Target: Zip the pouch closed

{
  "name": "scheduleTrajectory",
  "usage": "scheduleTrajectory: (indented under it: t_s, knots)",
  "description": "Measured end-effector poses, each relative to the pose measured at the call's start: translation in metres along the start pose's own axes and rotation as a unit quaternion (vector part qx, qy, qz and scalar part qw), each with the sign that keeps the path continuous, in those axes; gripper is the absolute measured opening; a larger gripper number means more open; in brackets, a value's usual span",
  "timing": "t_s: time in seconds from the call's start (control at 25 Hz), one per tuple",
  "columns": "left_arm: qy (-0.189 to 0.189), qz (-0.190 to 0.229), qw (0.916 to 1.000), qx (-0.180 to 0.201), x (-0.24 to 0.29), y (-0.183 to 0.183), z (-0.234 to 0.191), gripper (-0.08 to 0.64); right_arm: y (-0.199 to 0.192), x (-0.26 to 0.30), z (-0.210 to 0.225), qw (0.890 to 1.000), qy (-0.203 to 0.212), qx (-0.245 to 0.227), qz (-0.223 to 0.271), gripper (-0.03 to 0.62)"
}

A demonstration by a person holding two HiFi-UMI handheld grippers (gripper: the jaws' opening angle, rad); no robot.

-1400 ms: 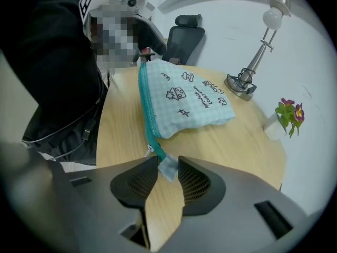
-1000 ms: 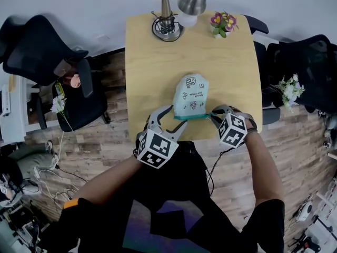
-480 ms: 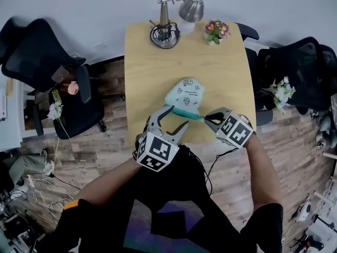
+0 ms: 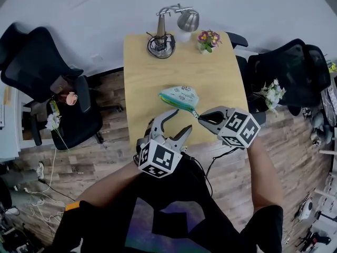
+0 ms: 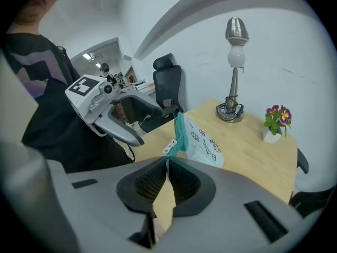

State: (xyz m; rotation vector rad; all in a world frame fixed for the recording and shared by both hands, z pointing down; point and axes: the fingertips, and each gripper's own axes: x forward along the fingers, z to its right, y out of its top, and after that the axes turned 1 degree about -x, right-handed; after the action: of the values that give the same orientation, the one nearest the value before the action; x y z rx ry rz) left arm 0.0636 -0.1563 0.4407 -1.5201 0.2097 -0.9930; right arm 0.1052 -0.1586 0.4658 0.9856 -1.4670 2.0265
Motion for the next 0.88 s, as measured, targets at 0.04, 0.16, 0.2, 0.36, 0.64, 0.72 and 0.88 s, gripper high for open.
scheduleTrajectory:
  t_s: [0.04, 0.16, 0.2, 0.36, 0.64, 0.72, 0.88]
  knots:
    - [-0.002, 0.0, 1.0, 0.008, 0.0, 0.001, 0.001, 0.256, 0.002, 0.0, -0.002, 1.0, 0.0, 0.002, 0.003, 0.031]
    - [-0.007, 0.0, 0.9993, 0.035, 0.003, 0.003, 0.002, 0.253, 0.005, 0.0, -0.007, 1.0, 0.0, 0.001, 0.005, 0.031]
    - [-0.009, 0.0, 0.999, 0.043, 0.004, 0.003, 0.002, 0.247, 0.005, 0.0, -0.008, 1.0, -0.002, 0.0, 0.004, 0.031]
    - [-0.035, 0.002, 0.9973, 0.065, 0.008, 0.002, 0.005, 0.163, 0.005, 0.0, -0.012, 1.0, -0.008, -0.008, -0.003, 0.031]
    - [-0.096, -0.014, 0.9887, 0.114, 0.017, -0.001, 0.024, 0.164, 0.004, -0.001, -0.015, 1.0, -0.012, -0.018, -0.012, 0.031]
    - [-0.103, -0.018, 0.987, 0.122, 0.02, -0.002, 0.028, 0.164, 0.003, -0.003, -0.015, 1.0, -0.013, -0.021, -0.015, 0.031]
    - [-0.116, -0.022, 0.9842, 0.131, 0.025, -0.002, 0.03, 0.164, 0.002, -0.003, -0.016, 0.999, -0.011, -0.036, -0.031, 0.031]
